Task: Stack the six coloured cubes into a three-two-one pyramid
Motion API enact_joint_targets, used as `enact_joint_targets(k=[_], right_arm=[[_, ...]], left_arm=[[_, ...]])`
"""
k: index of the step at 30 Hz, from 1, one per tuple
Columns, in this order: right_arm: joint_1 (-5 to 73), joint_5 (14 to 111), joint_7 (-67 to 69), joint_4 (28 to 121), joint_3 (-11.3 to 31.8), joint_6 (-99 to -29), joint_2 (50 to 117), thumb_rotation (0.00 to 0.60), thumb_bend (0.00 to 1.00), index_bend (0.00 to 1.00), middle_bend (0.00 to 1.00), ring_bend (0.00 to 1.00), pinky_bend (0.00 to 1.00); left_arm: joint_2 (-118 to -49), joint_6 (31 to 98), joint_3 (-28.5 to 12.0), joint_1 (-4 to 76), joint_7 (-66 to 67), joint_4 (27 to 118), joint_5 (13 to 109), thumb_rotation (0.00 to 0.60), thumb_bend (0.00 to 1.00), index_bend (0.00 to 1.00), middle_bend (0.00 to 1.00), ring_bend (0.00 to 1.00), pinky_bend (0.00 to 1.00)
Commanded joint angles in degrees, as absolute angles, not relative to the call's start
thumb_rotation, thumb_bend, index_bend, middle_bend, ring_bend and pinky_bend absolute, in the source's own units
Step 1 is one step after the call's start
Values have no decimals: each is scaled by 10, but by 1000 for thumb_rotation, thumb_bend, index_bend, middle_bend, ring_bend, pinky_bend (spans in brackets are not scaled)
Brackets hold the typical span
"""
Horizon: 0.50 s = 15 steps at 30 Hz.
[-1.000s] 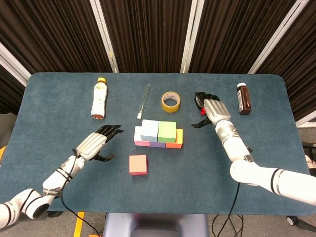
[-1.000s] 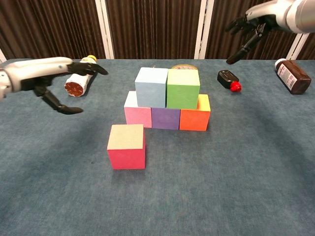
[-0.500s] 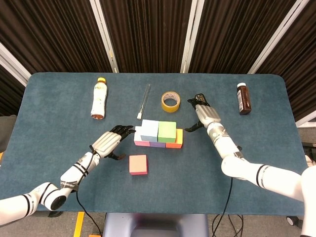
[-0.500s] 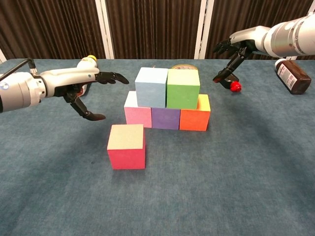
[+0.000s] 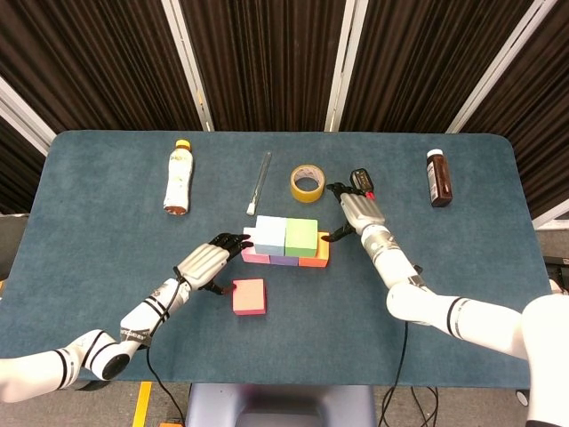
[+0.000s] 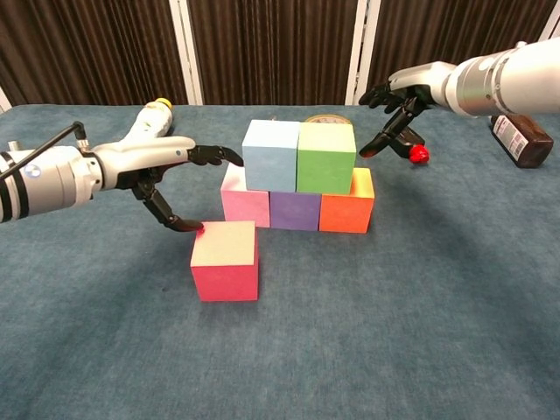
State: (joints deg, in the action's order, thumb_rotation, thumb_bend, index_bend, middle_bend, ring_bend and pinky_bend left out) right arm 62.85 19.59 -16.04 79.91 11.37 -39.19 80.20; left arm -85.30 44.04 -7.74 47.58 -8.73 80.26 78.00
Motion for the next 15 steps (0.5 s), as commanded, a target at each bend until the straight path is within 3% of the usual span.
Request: enact_joint_targets(k=[1, 15], right_arm=[[630, 194, -160, 798, 113, -392, 804, 535, 209, 92, 107, 0, 85], [632, 193, -161, 805, 109, -397, 804, 535, 209, 92, 107, 0, 85]], left_arm=[[-855, 441, -77, 477, -87, 802, 781, 600, 307, 98, 0, 0, 0], [-857, 447, -73, 478, -76, 797, 773, 600, 309, 101, 0, 0, 0]])
